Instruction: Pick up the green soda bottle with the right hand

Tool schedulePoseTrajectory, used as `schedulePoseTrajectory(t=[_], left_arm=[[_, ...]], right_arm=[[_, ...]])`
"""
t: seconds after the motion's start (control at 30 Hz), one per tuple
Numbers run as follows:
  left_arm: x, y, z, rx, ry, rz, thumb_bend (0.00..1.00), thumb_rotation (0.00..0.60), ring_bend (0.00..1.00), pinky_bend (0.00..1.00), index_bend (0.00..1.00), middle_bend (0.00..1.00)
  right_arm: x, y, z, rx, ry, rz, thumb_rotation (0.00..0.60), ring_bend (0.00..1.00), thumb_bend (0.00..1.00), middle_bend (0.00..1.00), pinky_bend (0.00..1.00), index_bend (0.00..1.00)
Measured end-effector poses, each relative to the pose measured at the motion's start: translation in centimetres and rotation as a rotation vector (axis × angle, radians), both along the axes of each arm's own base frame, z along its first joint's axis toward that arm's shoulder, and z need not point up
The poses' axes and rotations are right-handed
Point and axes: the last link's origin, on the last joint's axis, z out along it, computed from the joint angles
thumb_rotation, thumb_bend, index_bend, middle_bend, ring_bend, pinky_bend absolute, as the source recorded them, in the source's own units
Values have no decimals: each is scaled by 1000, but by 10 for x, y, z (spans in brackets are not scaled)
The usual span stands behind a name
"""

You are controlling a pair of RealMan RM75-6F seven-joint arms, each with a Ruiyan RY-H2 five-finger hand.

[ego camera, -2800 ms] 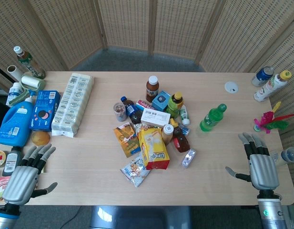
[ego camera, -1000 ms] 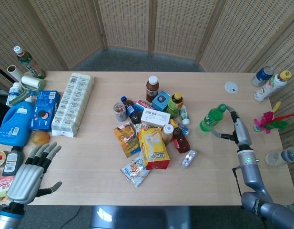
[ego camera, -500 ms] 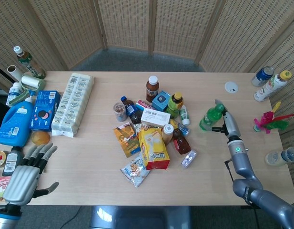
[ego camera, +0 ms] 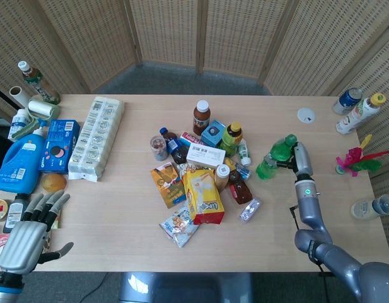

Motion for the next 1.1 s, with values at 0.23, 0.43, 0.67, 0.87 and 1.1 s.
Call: schedulePoseTrajectory(t=[0.23, 0.43, 0.67, 0.87, 1.1], left_arm=[[-1, 3, -5, -16, -8, -6, 221, 600, 0, 0, 79, 36], [-1, 3, -11, -36, -15, -14, 221, 600, 0, 0, 80, 36], [-2, -3, -15, -49, -26, -17, 221, 600, 0, 0, 80, 36], [-4, -7, -14, -45, -39, -19, 222, 600, 0, 0, 79, 36], [-8, -12, -12, -39, -50, -18, 222, 600, 0, 0, 80, 36]], right_arm=[[-1, 13, 17, -65, 3, 27, 600, 722, 4, 917, 807, 612], [10, 29, 39, -114, -5, 73, 600, 722, 1, 917, 806, 614], [41, 49, 77, -183, -38, 145, 600, 731, 1, 917, 806, 629], [74, 69, 116, -246, -69, 198, 600, 740, 0, 928, 806, 640], [95, 88, 152, -306, -79, 222, 600, 741, 0, 928, 806, 644]])
